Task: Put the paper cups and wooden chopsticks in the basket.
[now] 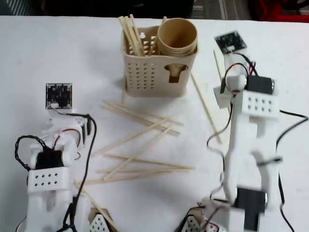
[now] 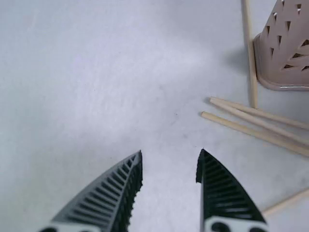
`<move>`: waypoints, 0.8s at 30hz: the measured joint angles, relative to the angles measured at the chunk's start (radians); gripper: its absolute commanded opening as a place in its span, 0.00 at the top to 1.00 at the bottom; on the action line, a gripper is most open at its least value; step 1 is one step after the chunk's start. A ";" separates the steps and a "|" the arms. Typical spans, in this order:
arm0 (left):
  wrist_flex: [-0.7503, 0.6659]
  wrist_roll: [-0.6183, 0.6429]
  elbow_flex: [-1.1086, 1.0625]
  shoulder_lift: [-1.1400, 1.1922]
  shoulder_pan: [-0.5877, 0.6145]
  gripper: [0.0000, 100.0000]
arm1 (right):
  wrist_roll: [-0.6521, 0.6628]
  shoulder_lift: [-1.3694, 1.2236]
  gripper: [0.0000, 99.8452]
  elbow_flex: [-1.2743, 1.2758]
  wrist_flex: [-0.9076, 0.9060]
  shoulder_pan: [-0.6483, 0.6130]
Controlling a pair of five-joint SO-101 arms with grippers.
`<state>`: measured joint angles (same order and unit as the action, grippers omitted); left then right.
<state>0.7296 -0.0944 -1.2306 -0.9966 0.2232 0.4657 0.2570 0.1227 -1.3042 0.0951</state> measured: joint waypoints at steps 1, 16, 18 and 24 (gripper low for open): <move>0.000 0.000 0.000 0.000 0.000 0.81 | -0.018 0.054 0.98 0.000 0.000 -0.021; 0.000 0.000 0.000 0.000 0.000 0.81 | -0.368 0.147 0.98 -0.453 0.057 -0.376; 0.000 0.000 0.000 0.000 0.000 0.81 | -0.407 0.077 0.98 -0.516 0.112 -0.396; 0.000 0.000 0.000 0.000 0.000 0.81 | -0.465 -0.112 0.98 -0.629 0.342 -0.446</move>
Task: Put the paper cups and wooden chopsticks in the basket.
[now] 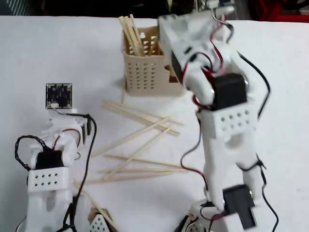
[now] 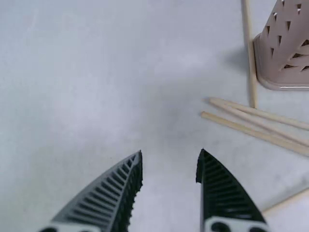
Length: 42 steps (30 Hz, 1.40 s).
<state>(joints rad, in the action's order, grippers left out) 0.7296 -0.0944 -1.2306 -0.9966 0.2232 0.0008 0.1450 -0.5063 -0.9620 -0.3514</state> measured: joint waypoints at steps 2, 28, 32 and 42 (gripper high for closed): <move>0.000 0.000 0.000 0.000 0.000 0.81 | -0.002 -0.054 0.98 -0.008 0.074 -0.014; 0.000 0.000 0.000 0.000 0.000 0.81 | -0.002 -0.186 0.93 -0.008 -0.054 -0.038; 0.000 0.000 0.000 0.000 0.000 0.81 | 0.003 -0.100 0.94 -0.009 -0.262 -0.040; -0.044 0.018 0.000 0.000 0.087 0.81 | 0.341 -0.052 0.93 0.066 -0.732 -0.150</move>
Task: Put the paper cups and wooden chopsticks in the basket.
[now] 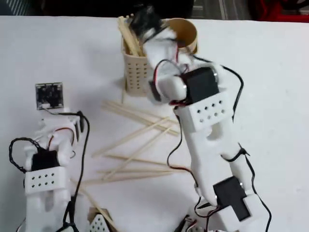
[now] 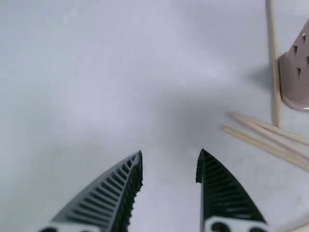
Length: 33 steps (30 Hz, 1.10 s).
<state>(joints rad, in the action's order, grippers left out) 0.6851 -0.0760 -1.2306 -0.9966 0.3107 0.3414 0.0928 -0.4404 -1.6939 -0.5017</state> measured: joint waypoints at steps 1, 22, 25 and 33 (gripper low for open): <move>-0.003 0.011 0.000 0.000 0.009 0.81 | 0.028 0.002 0.92 0.040 -0.005 -0.006; -0.005 0.031 0.000 0.000 0.037 0.81 | 0.574 0.002 0.50 0.830 0.287 -0.155; -0.005 0.031 0.000 0.000 0.037 0.81 | 0.574 -0.003 0.50 0.899 0.399 -0.181; -0.005 0.031 0.000 0.000 0.037 0.81 | 0.582 -0.250 0.50 0.861 0.502 -0.183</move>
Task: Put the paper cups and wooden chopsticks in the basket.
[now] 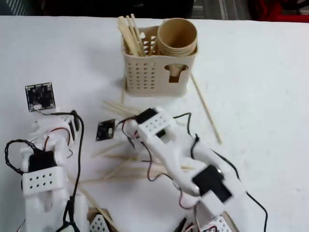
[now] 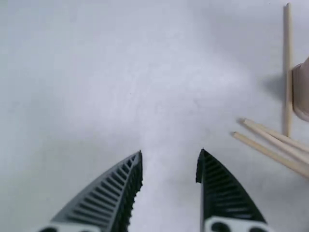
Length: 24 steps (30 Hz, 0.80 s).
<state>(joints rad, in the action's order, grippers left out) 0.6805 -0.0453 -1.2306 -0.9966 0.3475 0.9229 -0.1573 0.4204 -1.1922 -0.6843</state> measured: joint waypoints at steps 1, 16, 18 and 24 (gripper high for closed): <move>0.000 0.000 0.000 0.000 0.000 0.81 | 0.000 -0.034 0.50 -0.021 0.003 0.000; 0.000 0.000 0.000 0.000 0.000 0.81 | 0.002 -0.201 0.98 -0.167 0.015 0.003; 0.000 0.000 0.000 0.000 0.000 0.81 | 0.005 -0.201 0.98 -0.173 0.017 0.018; 0.000 0.000 0.000 0.000 0.000 0.81 | -0.002 -0.152 0.98 -0.160 0.017 0.048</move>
<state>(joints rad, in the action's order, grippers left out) 0.6805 -0.0453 -1.2306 -0.9966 0.3475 0.9214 -0.3092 0.2608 -1.1753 -0.6368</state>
